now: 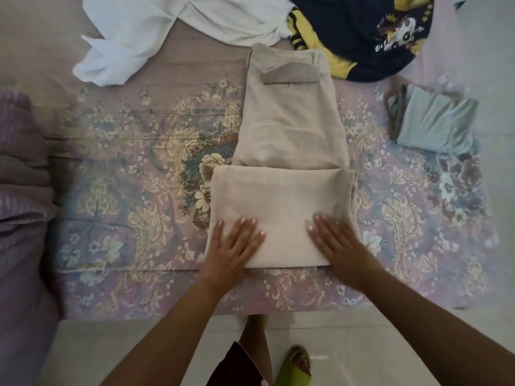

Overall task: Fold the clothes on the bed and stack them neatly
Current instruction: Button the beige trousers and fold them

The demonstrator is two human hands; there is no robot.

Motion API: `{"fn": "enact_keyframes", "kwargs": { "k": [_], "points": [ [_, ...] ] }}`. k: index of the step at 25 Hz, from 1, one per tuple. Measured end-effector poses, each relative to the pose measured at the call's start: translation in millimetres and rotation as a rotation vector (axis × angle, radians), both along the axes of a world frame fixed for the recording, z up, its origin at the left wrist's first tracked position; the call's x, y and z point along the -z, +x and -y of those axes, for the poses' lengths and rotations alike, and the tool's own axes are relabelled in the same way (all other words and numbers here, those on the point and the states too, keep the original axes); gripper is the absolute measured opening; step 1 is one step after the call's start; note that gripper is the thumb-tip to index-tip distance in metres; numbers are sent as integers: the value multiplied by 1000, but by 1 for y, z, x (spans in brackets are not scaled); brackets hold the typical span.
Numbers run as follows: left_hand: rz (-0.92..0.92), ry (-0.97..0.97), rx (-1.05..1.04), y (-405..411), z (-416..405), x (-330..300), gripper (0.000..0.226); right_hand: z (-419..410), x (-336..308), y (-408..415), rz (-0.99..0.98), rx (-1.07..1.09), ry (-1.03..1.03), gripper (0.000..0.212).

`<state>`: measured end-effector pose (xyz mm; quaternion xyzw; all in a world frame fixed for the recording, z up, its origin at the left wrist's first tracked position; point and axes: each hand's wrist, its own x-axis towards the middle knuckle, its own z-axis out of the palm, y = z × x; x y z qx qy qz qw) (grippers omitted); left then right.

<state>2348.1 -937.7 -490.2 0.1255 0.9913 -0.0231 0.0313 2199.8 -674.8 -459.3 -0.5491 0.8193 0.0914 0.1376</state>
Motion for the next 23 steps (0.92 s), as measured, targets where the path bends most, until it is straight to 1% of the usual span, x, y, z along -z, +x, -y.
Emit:
{"fn": "enact_keyframes", "kwargs": {
  "k": [1, 3, 4, 6, 8, 9, 11, 12, 13, 14, 15, 16, 17, 18, 19, 20, 21, 22, 23],
  "points": [
    [22, -65, 18, -1, 2, -1, 67, -4, 0, -5, -12, 48, -3, 72],
    [4, -157, 62, 2, 4, -5, 53, -11, -3, -10, -91, 23, -22, 56],
    [8, -165, 67, 5, 4, -9, 50, -13, -6, -8, -85, 5, 1, 53],
    [104, -120, 66, 13, 3, -23, 49, -13, -15, -2, 11, 17, 72, 53],
    [310, -25, 58, 24, 0, -48, 49, -15, -29, 9, 209, 56, 170, 51],
    [401, 89, 22, 28, -1, -63, 46, -15, -41, 14, 360, 110, 234, 48],
    [599, 424, -188, 27, 3, -100, 31, -12, -70, 16, 636, 279, 297, 35],
    [712, 533, -275, 17, 10, -117, 25, -10, -83, 7, 710, 366, 284, 29],
    [770, 622, -346, 2, 22, -127, 21, -8, -94, -8, 746, 438, 226, 23],
    [755, 699, -403, -16, 37, -136, 17, -5, -103, -28, 783, 525, 144, 17],
    [700, 773, -459, -37, 52, -145, 14, 0, -110, -50, 807, 640, 16, 12],
    [598, 883, -580, -58, 68, -149, 11, 5, -114, -73, 842, 784, -163, 9],
    [454, 1078, -759, -78, 84, -150, 13, 10, -115, -93, 907, 955, -392, 14],
    [302, 1352, -982, -94, 98, -149, 24, 16, -109, -108, 997, 1139, -605, 24],
    [186, 1641, -1199, -104, 106, -140, 41, 21, -98, -116, 1092, 1297, -730, 34],
    [146, 1827, -1362, -108, 107, -127, 57, 25, -83, -117, 1155, 1378, -732, 40],
    [185, 1879, -1442, -106, 101, -107, 68, 29, -67, -112, 1169, 1383, -624, 42],
    [288, 1836, -1457, -99, 88, -88, 73, 30, -51, -105, 1167, 1370, -530, 44],
    [375, 1746, -1464, -96, 76, -71, 75, 33, -37, -100, 1142, 1375, -496, 46]
  ]
}}
